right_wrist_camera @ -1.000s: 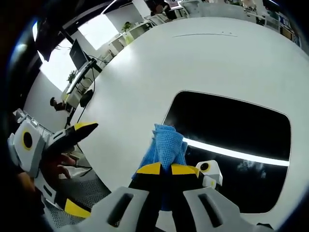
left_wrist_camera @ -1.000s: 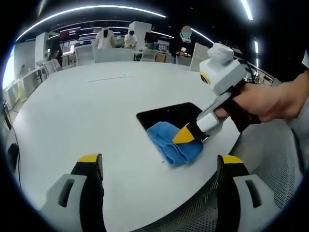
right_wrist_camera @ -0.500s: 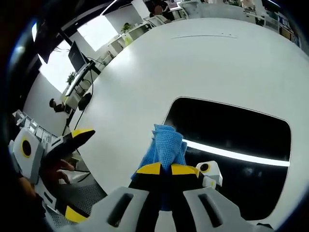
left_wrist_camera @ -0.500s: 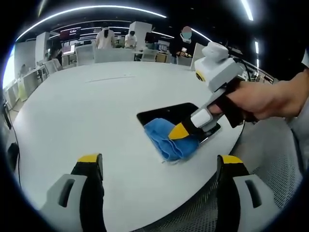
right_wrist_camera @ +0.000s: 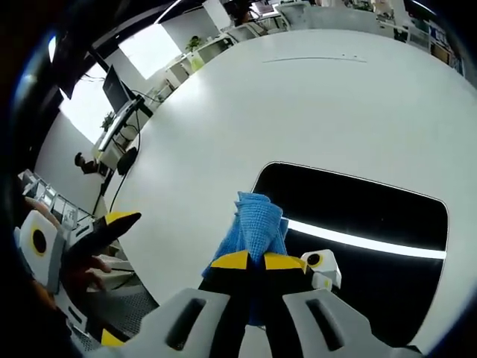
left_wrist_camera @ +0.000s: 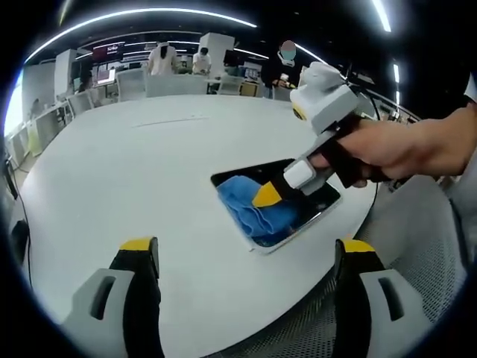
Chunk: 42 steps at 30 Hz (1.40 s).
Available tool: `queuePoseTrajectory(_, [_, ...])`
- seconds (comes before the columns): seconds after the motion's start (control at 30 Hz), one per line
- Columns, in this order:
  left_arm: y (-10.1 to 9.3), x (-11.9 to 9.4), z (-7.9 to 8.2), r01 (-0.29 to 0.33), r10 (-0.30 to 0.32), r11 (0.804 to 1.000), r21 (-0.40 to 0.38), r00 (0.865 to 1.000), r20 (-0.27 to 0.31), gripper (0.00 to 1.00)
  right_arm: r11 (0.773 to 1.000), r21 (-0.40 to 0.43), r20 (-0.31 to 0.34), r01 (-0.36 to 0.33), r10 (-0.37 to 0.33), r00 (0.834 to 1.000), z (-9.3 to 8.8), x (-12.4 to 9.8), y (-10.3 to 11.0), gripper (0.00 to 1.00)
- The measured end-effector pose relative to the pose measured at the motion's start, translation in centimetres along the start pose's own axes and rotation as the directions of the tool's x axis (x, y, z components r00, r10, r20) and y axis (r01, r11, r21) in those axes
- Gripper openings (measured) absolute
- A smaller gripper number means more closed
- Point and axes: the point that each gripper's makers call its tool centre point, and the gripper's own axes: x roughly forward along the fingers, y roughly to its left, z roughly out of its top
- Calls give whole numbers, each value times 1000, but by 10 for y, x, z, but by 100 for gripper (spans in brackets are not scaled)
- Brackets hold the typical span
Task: Wipe the mirror surface with the cleaning cloth until all visible marks leave the cleaned area.
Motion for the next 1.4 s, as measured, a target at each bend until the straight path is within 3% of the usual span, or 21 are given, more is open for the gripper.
queuePoseTrajectory(1.4, [2,2,-3,1,-1,1000,3,1000,-9,98,997,-70,12,24,-23,1000,54,23,-19,0])
